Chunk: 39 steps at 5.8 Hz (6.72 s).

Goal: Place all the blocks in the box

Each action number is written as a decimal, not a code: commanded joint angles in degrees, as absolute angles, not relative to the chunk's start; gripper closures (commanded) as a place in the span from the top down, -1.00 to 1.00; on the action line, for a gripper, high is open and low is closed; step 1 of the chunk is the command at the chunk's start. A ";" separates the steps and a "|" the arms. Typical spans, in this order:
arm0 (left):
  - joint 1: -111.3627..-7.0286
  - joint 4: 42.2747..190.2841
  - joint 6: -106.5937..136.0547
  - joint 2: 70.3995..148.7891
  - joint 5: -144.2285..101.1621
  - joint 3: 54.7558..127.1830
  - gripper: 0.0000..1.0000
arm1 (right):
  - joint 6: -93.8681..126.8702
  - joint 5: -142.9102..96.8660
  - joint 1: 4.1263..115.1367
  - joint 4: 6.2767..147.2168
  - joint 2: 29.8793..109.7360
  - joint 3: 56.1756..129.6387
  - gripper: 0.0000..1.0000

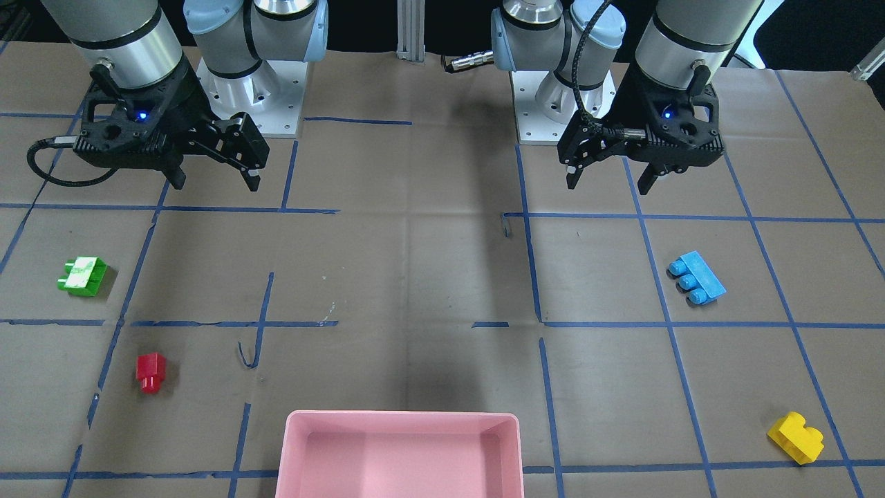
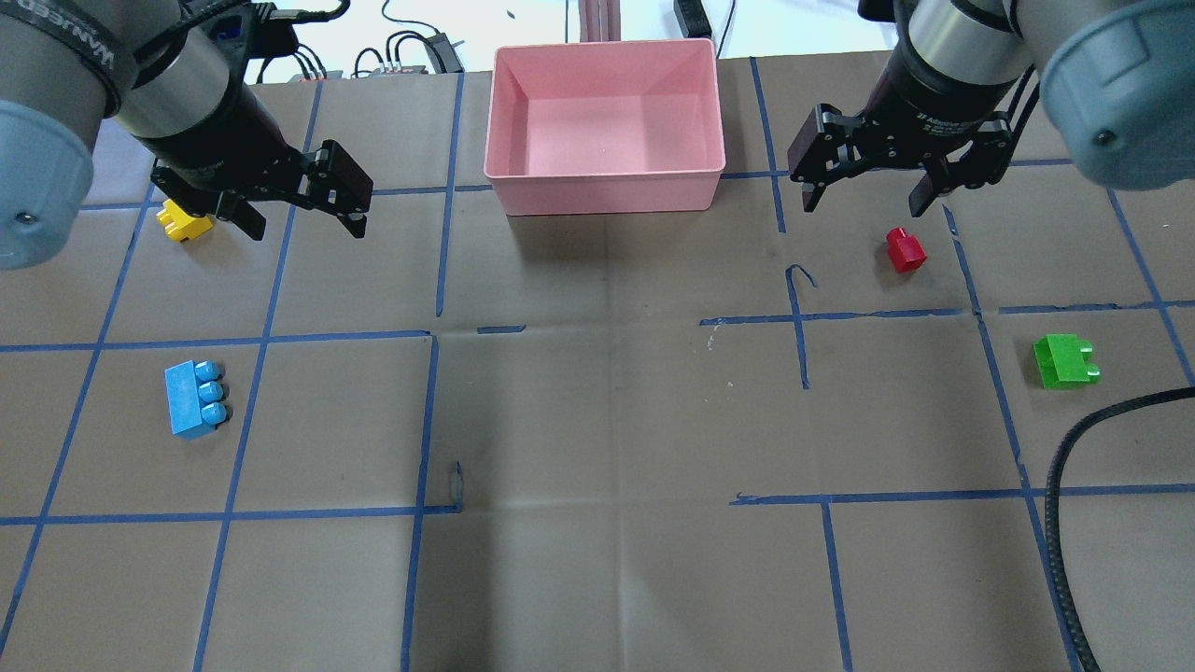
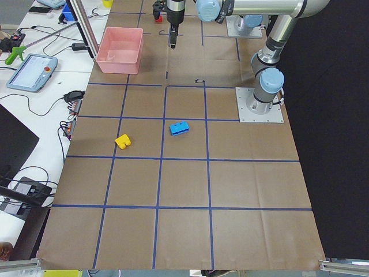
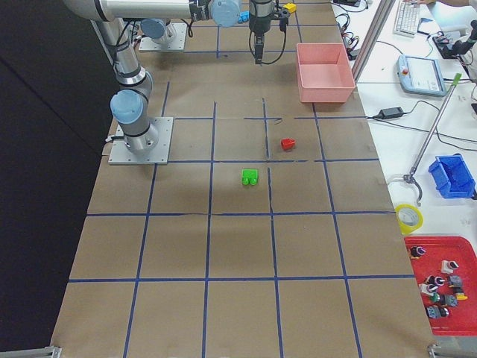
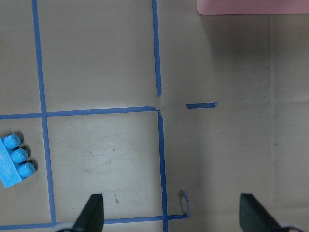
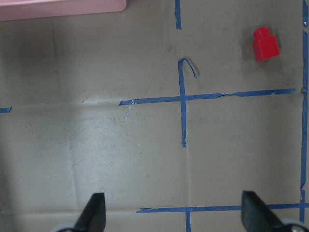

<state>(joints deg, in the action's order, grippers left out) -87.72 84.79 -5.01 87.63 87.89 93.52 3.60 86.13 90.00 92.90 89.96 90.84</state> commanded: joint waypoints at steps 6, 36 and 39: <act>-87.63 84.99 -5.10 87.45 88.33 93.34 0.99 | 3.60 86.40 90.00 92.37 90.00 91.41 1.00; -53.79 39.20 -7.38 109.86 88.86 120.41 0.97 | -32.34 90.00 52.03 136.31 72.33 119.01 0.97; -53.70 39.29 -7.30 109.60 88.95 120.32 0.52 | -32.26 90.00 52.03 139.31 71.98 119.27 0.98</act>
<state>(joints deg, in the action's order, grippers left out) -53.71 39.21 -7.35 109.74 88.91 120.35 -32.32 90.00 52.03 139.10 72.06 119.19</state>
